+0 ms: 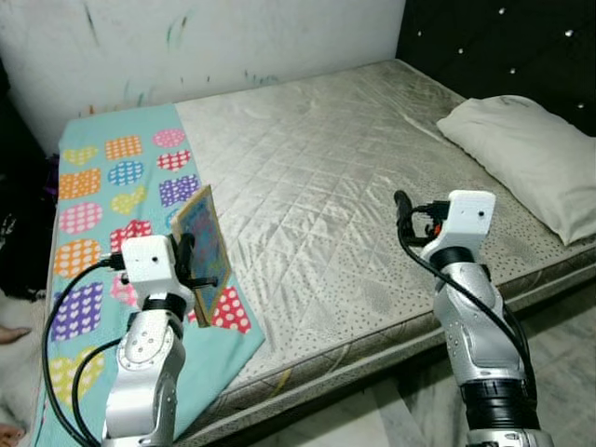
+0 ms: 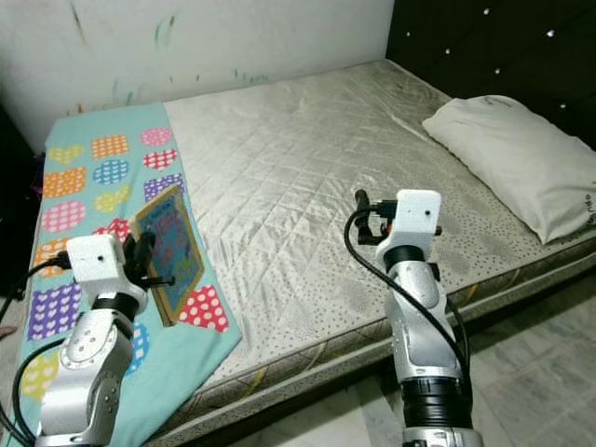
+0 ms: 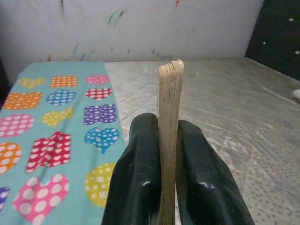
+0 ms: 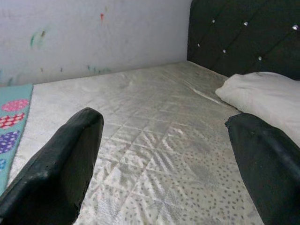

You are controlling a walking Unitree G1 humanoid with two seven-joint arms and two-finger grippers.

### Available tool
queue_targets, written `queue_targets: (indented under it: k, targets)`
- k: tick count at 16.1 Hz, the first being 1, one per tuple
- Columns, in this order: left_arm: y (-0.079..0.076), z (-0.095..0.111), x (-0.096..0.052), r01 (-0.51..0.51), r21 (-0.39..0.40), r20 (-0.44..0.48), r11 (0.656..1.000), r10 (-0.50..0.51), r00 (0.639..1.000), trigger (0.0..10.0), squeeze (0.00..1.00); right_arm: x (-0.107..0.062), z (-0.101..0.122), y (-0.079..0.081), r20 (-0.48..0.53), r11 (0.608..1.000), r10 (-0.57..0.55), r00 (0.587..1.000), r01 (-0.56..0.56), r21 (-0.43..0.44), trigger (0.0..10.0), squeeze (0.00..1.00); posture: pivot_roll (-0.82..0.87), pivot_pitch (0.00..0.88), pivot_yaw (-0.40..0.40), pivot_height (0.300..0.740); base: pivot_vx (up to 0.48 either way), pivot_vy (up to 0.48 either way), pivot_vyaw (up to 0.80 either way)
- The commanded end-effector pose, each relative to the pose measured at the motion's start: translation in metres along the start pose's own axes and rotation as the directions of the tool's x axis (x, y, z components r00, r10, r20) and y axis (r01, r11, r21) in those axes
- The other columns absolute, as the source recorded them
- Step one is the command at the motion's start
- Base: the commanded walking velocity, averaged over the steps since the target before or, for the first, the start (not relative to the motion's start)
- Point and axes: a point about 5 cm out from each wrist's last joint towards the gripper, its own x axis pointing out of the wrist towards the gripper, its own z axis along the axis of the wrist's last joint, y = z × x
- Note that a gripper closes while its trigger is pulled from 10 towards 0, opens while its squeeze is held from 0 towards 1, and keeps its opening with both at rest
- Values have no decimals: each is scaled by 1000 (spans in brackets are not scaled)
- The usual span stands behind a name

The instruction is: Clean up the room

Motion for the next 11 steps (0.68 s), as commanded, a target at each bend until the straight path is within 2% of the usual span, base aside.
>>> queue_targets:
  k: [1,6,10,11]
  targets:
    - [-2,7,2,9,6,36,1000,-9,999,10000,0,1,0,-1,1,1000,-7,1000,7,2,10000,0,-138,0,48,740,0,0,0]
    - [5,7,7,-20,-1,35,1000,20,999,10000,0,2,-14,9,-66,1000,-27,997,27,-1,10000,0,-104,0,43,740,0,0,0]
    - [6,4,12,-21,-6,38,1000,21,999,10000,0,3,-19,17,-55,1000,7,998,-8,-16,10000,0,-99,0,42,740,0,0,0]
    - [7,4,13,-28,-5,45,1000,28,999,10000,0,3,-19,20,-44,1000,15,999,-16,-20,10000,0,-99,0,42,740,0,0,800]
